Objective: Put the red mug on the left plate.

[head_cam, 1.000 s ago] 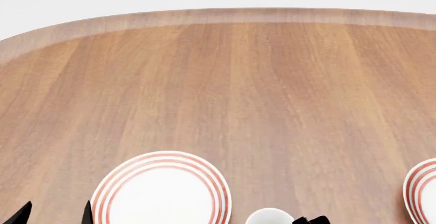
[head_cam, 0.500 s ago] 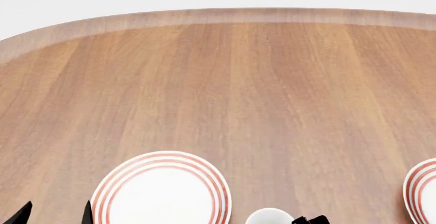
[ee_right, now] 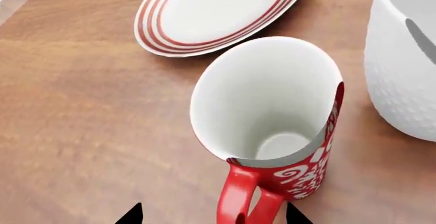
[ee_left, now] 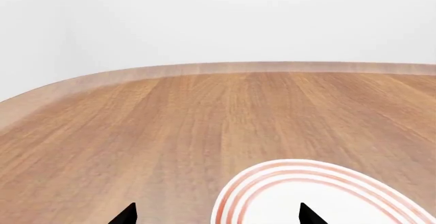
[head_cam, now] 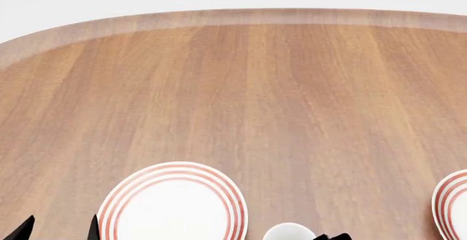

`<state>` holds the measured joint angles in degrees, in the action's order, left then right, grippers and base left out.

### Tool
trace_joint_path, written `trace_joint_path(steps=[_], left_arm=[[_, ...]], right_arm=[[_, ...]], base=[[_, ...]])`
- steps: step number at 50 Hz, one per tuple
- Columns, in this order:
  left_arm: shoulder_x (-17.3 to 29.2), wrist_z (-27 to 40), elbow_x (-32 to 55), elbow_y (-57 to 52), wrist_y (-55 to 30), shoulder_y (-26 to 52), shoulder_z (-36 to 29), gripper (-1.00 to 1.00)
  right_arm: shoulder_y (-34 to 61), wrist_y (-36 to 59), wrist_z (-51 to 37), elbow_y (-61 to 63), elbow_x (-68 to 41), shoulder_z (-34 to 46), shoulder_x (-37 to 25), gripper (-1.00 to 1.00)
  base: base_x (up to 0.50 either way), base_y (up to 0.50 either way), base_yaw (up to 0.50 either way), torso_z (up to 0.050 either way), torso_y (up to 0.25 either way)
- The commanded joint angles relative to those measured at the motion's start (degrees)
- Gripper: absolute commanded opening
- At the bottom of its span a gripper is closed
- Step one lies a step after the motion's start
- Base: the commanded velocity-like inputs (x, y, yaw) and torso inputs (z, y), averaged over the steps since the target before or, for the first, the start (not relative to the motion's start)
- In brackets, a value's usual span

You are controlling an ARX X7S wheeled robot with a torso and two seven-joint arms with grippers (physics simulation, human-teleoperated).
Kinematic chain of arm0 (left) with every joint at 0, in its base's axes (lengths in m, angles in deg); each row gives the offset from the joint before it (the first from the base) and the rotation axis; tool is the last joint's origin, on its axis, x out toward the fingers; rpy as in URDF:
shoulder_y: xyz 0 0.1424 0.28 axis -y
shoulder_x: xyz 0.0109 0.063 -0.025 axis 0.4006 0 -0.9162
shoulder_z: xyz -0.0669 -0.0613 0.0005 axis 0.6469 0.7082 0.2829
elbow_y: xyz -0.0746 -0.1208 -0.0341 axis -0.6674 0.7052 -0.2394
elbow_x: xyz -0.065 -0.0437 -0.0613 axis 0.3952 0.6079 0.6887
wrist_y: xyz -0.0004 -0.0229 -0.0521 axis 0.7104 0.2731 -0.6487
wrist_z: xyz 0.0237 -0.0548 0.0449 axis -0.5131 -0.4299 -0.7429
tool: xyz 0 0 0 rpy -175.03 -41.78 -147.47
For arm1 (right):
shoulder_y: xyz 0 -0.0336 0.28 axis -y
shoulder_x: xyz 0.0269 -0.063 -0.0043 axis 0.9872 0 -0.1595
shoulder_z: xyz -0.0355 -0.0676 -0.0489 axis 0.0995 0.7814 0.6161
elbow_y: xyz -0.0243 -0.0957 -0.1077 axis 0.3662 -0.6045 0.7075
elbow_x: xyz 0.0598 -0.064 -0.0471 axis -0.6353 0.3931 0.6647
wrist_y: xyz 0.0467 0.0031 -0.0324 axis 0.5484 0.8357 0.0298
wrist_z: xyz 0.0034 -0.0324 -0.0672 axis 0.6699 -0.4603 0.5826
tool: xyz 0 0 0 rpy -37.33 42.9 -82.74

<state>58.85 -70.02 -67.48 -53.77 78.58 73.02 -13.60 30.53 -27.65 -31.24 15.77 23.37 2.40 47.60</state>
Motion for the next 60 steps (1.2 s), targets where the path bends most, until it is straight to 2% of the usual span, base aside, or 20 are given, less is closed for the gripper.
trace_joint_path(steps=[1,4,5,29,54,60], left_arm=[[0.17,0.22,0.16,-0.07,0.05,-0.02,-0.22,1.0],[0.22,0.26,0.24,-0.13,0.01,-0.04,-0.27,1.0],[0.23,0.29,0.21,-0.1,0.03,-0.02,-0.31,1.0],[0.54,0.72,0.56,-0.25,0.05,-0.04,-0.76,1.0],[0.81,0.97,1.02,-0.08,0.18,0.12,-1.17,1.0],[0.83,1.06,0.96,0.13,0.19,0.27,-1.38,1.0]], right_arm=[[0.15,-0.45,-0.08,-0.38,-0.5,0.73,-0.26,1.0],[0.02,-0.46,-0.57,0.09,-0.47,0.95,-0.4,1.0],[-0.04,-0.5,-0.7,0.19,-0.59,0.91,-0.43,-1.0],[-0.68,-0.62,-2.19,2.69,-1.01,2.25,-1.49,-1.0],[-1.72,3.91,-6.51,19.43,5.5,9.53,-6.12,-1.0],[-0.64,3.68,-2.06,21.83,5.58,12.03,-6.1,-1.0]], base=[[0.0,0.0,0.0,0.0,0.0],[0.0,0.0,0.0,0.0,0.0],[0.0,0.0,0.0,0.0,0.0],[0.0,0.0,0.0,0.0,0.001],[0.0,0.0,0.0,0.0,0.0],[0.0,0.0,0.0,0.0,0.0]])
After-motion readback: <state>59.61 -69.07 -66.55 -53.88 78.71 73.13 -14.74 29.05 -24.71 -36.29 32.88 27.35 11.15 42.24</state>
